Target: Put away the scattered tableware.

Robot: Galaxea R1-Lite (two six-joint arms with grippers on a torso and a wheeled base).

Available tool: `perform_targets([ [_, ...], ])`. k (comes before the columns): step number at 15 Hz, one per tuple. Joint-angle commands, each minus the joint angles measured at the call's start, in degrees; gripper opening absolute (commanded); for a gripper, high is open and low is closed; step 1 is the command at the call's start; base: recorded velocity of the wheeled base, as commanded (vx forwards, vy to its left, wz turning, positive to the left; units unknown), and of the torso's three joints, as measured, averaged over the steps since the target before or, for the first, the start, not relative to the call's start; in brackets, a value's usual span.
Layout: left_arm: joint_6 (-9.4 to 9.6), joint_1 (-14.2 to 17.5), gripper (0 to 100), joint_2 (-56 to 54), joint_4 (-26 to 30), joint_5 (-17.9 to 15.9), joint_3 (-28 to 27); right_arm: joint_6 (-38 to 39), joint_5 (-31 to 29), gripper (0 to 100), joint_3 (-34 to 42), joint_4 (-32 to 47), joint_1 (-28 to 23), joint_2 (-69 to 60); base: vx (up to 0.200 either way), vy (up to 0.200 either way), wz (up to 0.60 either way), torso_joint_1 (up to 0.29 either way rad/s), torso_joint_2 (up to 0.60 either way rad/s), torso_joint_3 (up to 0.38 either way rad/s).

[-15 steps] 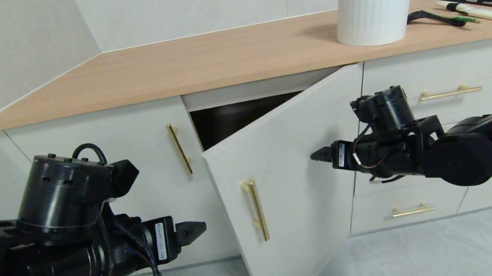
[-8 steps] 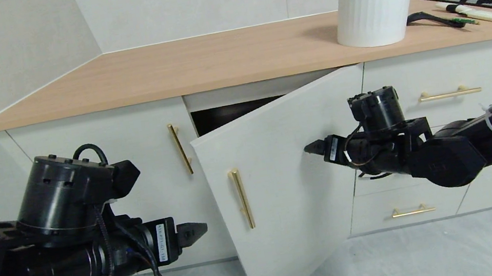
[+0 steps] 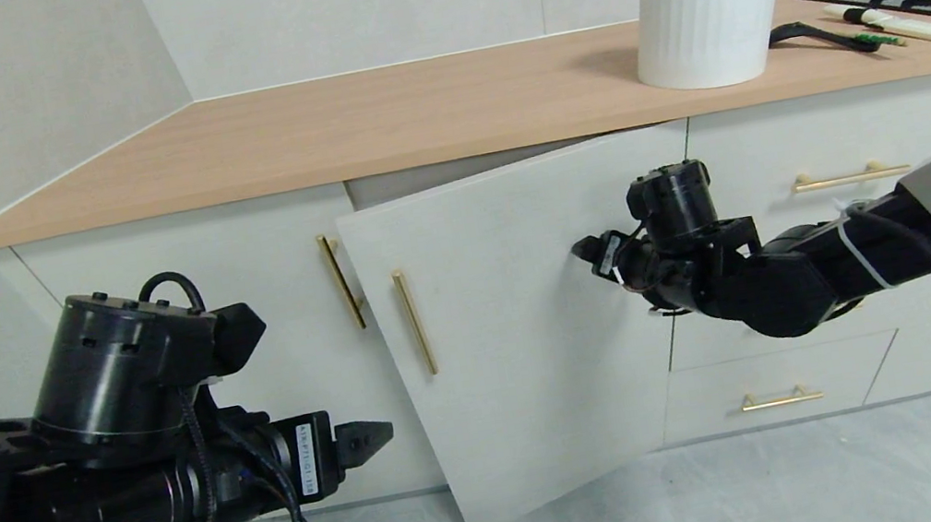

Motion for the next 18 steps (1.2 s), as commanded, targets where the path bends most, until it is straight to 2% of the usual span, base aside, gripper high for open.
perform_targets([
  [1, -0.03, -0.01, 100, 0.14, -0.01, 0.01, 0.0, 0.33, -1.13, 100, -2.19, -0.1, -0.28, 2.22, 0.0, 0.0, 0.0, 0.0, 0.0, 0.0],
  [4, -0.03, -0.01, 100, 0.22, -0.01, 0.01, 0.0, 0.51, -1.74, 100, -3.16, -0.1, -0.37, 2.84, 0.0, 0.0, 0.0, 0.0, 0.0, 0.0],
  [8, -0.03, -0.01, 100, 0.22, -0.01, 0.01, 0.0, 0.42, -6.49, 100, -6.85, -0.1, -1.16, 5.83, 0.0, 0.0, 0.0, 0.0, 0.0, 0.0],
  [13, -0.03, -0.01, 100, 0.4, -0.01, 0.01, 0.0, 0.33, -8.95, 100, -8.61, -0.1, -1.87, 7.06, 0.0, 0.0, 0.0, 0.0, 0.0, 0.0],
  [18, -0.12, -0.01, 100, 0.4, -0.01, 0.01, 0.0, 0.33, -7.98, 100, -6.5, 0.34, -1.6, 4.68, 0.0, 0.0, 0.0, 0.0, 0.0, 0.0],
])
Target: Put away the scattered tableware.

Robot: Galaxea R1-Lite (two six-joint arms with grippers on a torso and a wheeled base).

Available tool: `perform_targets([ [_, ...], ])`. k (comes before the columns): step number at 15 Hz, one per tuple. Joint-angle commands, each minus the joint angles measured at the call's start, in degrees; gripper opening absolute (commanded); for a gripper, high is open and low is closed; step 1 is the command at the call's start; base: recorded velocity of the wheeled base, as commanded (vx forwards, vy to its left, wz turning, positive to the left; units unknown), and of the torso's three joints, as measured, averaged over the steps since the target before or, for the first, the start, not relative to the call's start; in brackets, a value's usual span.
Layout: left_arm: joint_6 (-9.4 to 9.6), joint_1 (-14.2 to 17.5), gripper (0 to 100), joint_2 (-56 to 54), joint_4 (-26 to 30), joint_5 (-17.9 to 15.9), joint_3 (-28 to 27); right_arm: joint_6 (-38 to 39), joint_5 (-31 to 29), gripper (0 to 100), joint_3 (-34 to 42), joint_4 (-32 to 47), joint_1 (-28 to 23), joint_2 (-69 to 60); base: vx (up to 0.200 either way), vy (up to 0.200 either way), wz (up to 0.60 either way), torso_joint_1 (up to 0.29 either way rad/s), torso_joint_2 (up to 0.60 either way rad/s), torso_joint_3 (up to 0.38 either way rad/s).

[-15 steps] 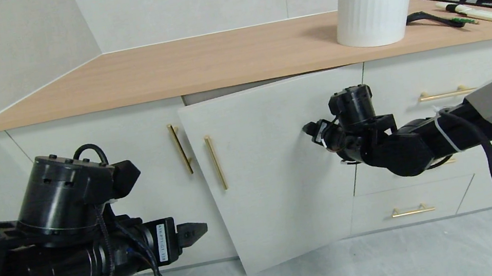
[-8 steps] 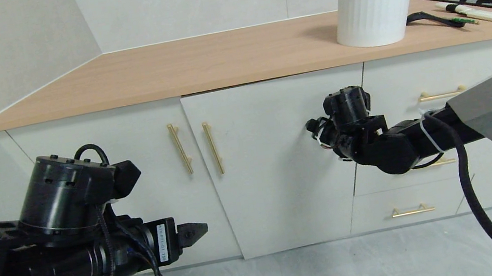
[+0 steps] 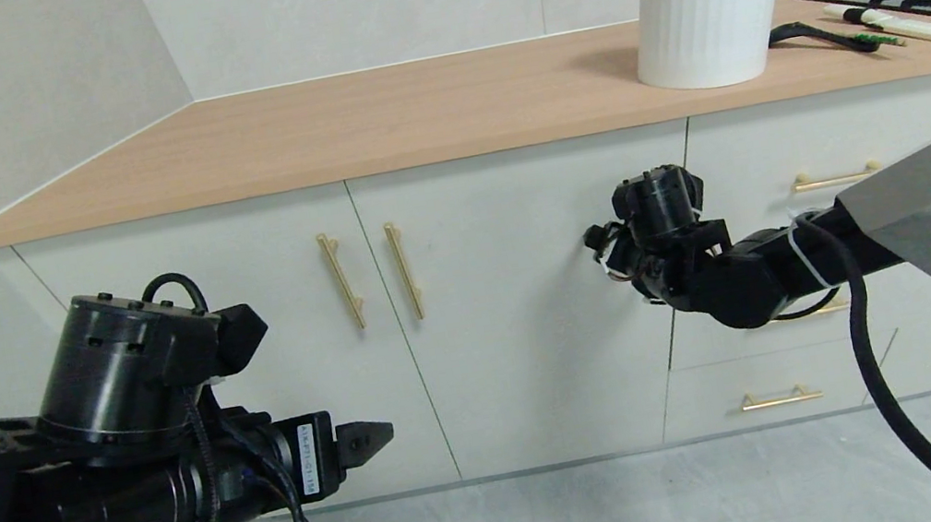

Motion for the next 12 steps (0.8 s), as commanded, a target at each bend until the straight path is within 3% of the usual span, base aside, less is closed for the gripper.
perform_targets([
  [1, -0.06, -0.01, 100, 0.01, -0.01, 0.04, 0.0, -0.04, 4.47, 100, 5.71, 0.17, 1.31, -5.32, 0.0, 0.0, 0.0, 0.0, 0.0, 0.0],
  [4, -0.06, -0.01, 100, 0.01, -0.01, -0.05, 0.0, -0.65, 19.15, 100, 19.42, -0.01, 2.98, -17.1, 0.0, 0.0, 0.0, 0.0, 0.0, 0.0],
  [6, -0.06, -0.01, 100, 0.09, -0.01, 0.04, 0.0, -3.02, 26.09, 100, 23.37, -0.19, 2.89, -21.49, 0.0, 0.0, 0.0, 0.0, 0.0, 0.0],
  [9, -0.06, -0.01, 100, -0.17, -0.01, 0.04, 0.0, -4.52, 24.51, 100, 23.81, -0.19, 2.98, -22.37, 0.0, 0.0, 0.0, 0.0, 0.0, 0.0],
  [12, 0.29, -0.01, 100, -2.63, -0.28, 1.01, -0.09, -11.64, 16.69, 100, 27.06, -0.19, 2.98, -28.35, 0.0, 0.0, 0.0, 0.0, 0.0, 0.0],
])
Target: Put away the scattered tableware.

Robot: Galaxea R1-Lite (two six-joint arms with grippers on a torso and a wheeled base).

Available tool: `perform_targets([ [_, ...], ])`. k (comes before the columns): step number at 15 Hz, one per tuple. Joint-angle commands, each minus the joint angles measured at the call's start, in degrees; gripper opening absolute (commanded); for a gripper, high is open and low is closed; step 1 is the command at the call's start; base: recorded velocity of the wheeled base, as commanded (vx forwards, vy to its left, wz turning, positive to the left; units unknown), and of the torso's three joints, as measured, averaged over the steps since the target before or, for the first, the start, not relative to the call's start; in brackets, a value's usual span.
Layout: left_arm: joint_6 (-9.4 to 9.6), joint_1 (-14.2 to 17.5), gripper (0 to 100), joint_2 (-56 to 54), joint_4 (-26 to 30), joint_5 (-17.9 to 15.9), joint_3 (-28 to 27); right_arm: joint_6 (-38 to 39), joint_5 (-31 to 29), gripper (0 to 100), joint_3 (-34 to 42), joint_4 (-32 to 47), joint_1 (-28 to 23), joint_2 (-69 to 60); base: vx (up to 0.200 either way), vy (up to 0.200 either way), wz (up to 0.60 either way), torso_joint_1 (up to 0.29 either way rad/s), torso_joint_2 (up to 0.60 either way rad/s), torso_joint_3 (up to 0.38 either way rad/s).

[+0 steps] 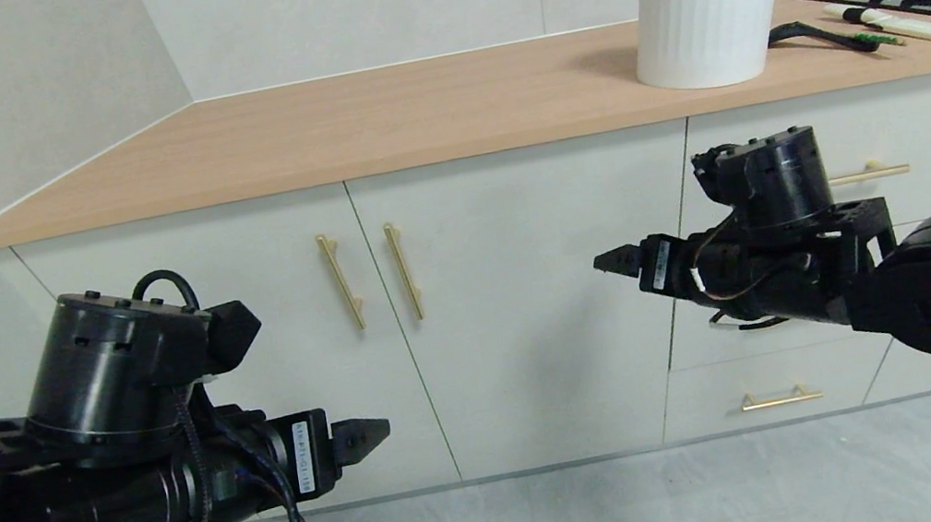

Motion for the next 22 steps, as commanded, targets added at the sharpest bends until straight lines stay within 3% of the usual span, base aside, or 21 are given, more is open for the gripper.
perform_targets([
  [1, 0.26, 0.08, 100, -3.23, -0.09, 0.74, 0.0, -5.09, -4.02, 100, 3.29, -0.02, 0.03, -7.51, 0.0, 0.0, 0.0, 0.0, 0.0, 0.0],
  [3, 0.87, 1.14, 100, -7.98, -0.09, 1.79, 0.08, -10.63, -7.8, 100, 7.69, -0.02, 0.03, -15.86, 0.0, 0.0, 0.0, 0.0, 0.0, 0.0],
  [4, 2.11, 2.37, 100, -9.56, 0.0, 2.23, 0.43, -11.86, -8.5, 100, 8.92, -0.02, -0.06, -18.58, 0.0, 0.0, 0.0, 0.0, 0.0, 0.0],
  [7, 11.33, 3.16, 100, -22.83, -0.09, 7.5, 7.11, -13.44, -8.94, 100, 18.15, -0.02, -2.35, -32.03, 0.0, 0.0, 0.0, 0.0, 0.0, 0.0],
  [8, 16.34, 4.3, 100, -29.25, -0.09, 8.03, 10.54, -16.61, -8.94, 100, 22.28, -0.02, -3.84, -37.13, 0.0, 0.0, 0.0, 0.0, 0.0, 0.0],
  [9, 21.27, 6.76, 100, -34.0, -0.09, 8.03, 12.91, -19.33, -8.85, 100, 25.79, -0.02, -5.69, -41.96, 0.0, 0.0, 0.0, 0.0, 0.0, 0.0],
  [10, 23.81, 9.57, 100, -39.62, -0.09, 8.03, 14.5, -22.15, -8.24, 100, 30.01, 0.07, -8.68, -49.52, 0.0, 0.0, 0.0, 0.0, 0.0, 0.0],
  [12, 23.73, 11.51, 100, -47.71, -0.09, 8.03, 14.23, -24.25, -7.36, 100, 35.72, 0.51, -11.58, -61.47, 0.0, 0.0, 0.0, 0.0, 0.0, 0.0],
  [14, 23.99, 16.43, 100, -55.18, -0.09, 8.03, 13.62, -27.51, -7.71, 100, 39.42, 3.68, -14.13, -74.22, 0.0, 0.0, 0.0, 0.0, 0.0, 0.0],
  [17, 25.04, 21.61, 100, -67.22, 0.17, 7.94, 13.97, -29.88, -7.36, 100, 39.94, 15.89, -23.18, -90.04, 0.0, 0.0, 0.0, 0.0, 0.0, 0.0],
  [20, 25.92, 25.66, 100, -73.37, 0.17, 7.94, 13.44, -31.99, -7.97, 100, 40.12, 23.8, -24.5, -99.62, 0.0, 0.0, 0.0, 0.0, 0.0, 0.0],
  [22, 26.36, 29.52, 100, -77.41, 0.26, 7.94, 14.15, -31.81, -10.17, 100, 40.21, 23.8, -25.11, -99.53, 0.0, 0.0, 0.0, 0.0, 0.0, 0.0],
])
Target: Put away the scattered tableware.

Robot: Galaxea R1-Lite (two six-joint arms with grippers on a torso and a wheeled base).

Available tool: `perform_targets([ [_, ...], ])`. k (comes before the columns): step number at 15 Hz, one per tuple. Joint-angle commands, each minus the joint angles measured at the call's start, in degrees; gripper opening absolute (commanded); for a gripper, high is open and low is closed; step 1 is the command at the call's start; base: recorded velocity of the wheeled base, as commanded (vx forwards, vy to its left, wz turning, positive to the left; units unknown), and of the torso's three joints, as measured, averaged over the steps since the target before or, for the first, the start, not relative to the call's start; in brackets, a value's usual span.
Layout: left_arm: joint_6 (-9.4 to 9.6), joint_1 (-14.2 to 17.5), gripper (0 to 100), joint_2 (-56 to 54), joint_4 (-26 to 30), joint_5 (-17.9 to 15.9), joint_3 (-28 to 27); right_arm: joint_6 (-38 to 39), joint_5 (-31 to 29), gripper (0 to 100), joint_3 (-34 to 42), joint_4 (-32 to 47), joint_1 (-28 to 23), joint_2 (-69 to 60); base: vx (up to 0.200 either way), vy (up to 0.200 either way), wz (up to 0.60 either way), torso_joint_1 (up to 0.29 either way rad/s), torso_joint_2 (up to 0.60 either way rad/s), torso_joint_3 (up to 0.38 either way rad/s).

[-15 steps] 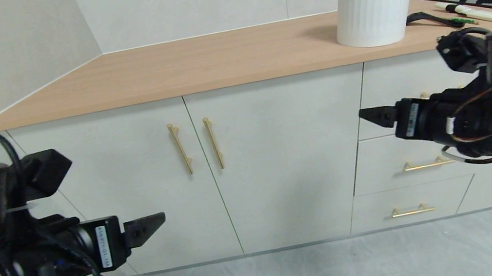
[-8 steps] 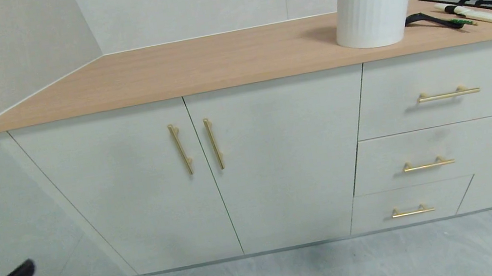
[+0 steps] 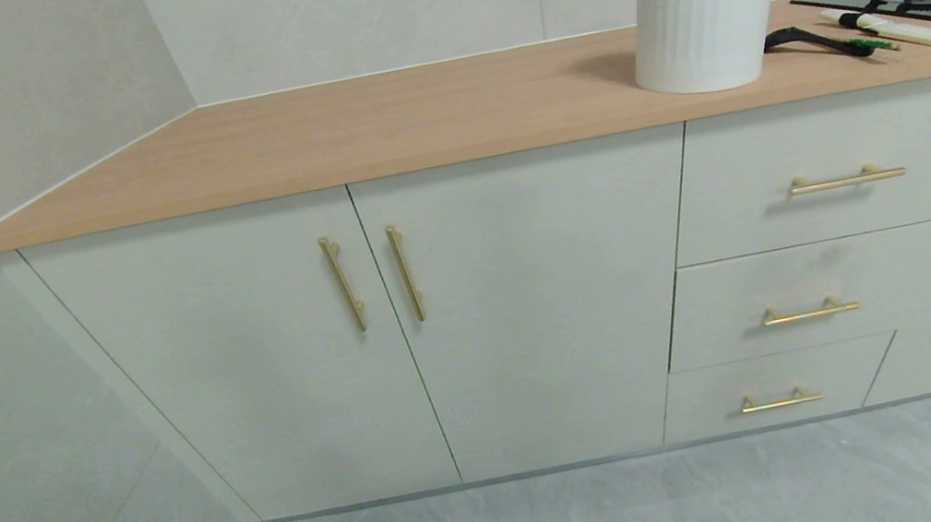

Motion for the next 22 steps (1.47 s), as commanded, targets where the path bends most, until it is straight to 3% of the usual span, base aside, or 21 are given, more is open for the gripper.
perform_targets([
  [1, 0.43, 3.99, 100, -8.03, 0.56, -0.17, 1.58, -0.29, -0.69, 100, 0.32, 0.47, -2.18, -5.69, 0.0, 0.0, 0.0, 0.0, 0.0, 0.0],
  [4, 0.96, 4.25, 100, -12.34, 1.27, -3.33, 5.98, -0.73, 3.79, 100, 1.72, 2.4, -7.63, -11.4, 0.0, 0.0, 0.0, 0.0, 0.0, 0.0],
  [6, 1.13, 4.25, 100, -12.34, 1.18, -5.71, 8.0, 0.06, 3.7, 100, 4.01, 2.58, -7.63, -11.4, 0.0, 0.0, 0.0, 0.0, 0.0, 0.0],
  [7, 1.31, 4.25, 100, -12.34, 1.0, -8.34, 11.08, 0.85, 4.05, 100, 7.61, 2.58, -7.63, -11.4, 0.0, 0.0, 0.0, 0.0, 0.0, 0.0],
  [8, 1.4, 4.25, 100, -12.34, 0.13, -8.52, 13.62, 1.38, 4.32, 100, 11.74, 1.88, -7.63, -11.4, 0.0, 0.0, 0.0, 0.0, 0.0, 0.0],
  [10, 3.15, 4.25, 100, -12.34, -6.47, -9.84, 23.38, 1.64, 8.18, 100, 20.44, -6.56, -7.63, -11.4, 0.0, 0.0, 0.0, 0.0, 0.0, 0.0],
  [12, 3.51, 4.25, 100, -12.34, -14.2, -13.7, 33.22, 1.91, 10.64, 100, 20.44, -5.68, -7.63, -11.4, 0.0, 0.0, 0.0, 0.0, 0.0, 0.0],
  [14, 2.8, 4.25, 100, -12.34, -9.72, -15.64, 33.49, 1.91, 12.49, 100, 20.44, -1.81, -7.63, -11.4, 0.0, 0.0, 0.0, 0.0, 0.0, 0.0],
  [15, 2.36, 4.25, 100, -12.34, -7.7, -17.48, 33.49, 1.91, 13.37, 100, 20.36, -1.46, -7.63, -11.4, 0.0, 0.0, 0.0, 0.0, 0.0, 0.0],
  [16, 2.54, 4.25, 100, -12.34, -5.76, -21.53, 33.49, 1.73, 14.16, 100, 20.36, -1.29, -7.72, -11.31, 0.0, 0.0, 0.0, 0.0, 0.0, 0.0],
  [17, 2.36, 4.16, 100, -12.34, -5.68, -22.49, 33.49, 1.73, 15.21, 100, 20.36, -1.29, -7.63, -11.4, 0.0, 0.0, 0.0, 0.0, 0.0, 0.0],
  [18, 2.01, 4.07, 100, -12.34, -5.76, -22.49, 33.49, 1.55, 15.74, 100, 20.36, -1.29, -7.63, -11.4, 0.0, 0.0, 0.0, 0.0, 0.0, 0.0],
  [19, 0.34, 4.16, 100, -12.34, -5.76, -22.41, 33.49, 1.38, 16.18, 100, 20.36, -1.29, -7.63, -11.31, 0.0, 0.0, 0.0, 0.0, 0.0, 0.0],
  [22, -0.71, 4.16, 100, -12.34, -5.76, -21.88, 33.49, -3.02, 19.87, 100, 20.36, 1.0, -7.63, -11.22, 0.0, 0.0, 0.0, 0.0, 0.0, 0.0],
])
